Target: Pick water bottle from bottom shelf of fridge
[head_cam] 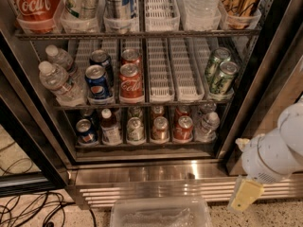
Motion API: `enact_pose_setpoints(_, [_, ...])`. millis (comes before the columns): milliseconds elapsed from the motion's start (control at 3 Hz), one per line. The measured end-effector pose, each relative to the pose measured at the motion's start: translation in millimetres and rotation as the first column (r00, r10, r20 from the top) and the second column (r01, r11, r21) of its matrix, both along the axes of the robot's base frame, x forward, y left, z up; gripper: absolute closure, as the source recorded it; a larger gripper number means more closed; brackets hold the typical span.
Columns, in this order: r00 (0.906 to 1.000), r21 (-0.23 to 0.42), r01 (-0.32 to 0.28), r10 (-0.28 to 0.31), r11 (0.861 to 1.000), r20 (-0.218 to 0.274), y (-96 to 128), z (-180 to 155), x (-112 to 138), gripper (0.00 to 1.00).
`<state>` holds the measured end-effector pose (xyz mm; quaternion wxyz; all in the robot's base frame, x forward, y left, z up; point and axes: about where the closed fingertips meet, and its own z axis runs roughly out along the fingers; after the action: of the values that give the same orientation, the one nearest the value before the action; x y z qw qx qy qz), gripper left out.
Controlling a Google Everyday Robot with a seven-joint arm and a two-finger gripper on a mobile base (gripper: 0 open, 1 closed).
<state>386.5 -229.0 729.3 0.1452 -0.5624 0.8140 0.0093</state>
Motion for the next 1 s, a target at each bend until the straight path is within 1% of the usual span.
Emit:
enact_pose_setpoints(333, [0.9977, 0.035, -0.002, 0.005, 0.999, -0.068, -0.4, -42.5, -16.7, 0.00])
enact_pose_setpoints(667, [0.9977, 0.035, -0.002, 0.005, 0.999, -0.068, -0.4, -42.6, -16.7, 0.00])
enact_pose_setpoints(1000, [0.9982, 0.055, 0.048, -0.046, 0.997, -0.038, -1.7, -59.1, -13.5, 0.00])
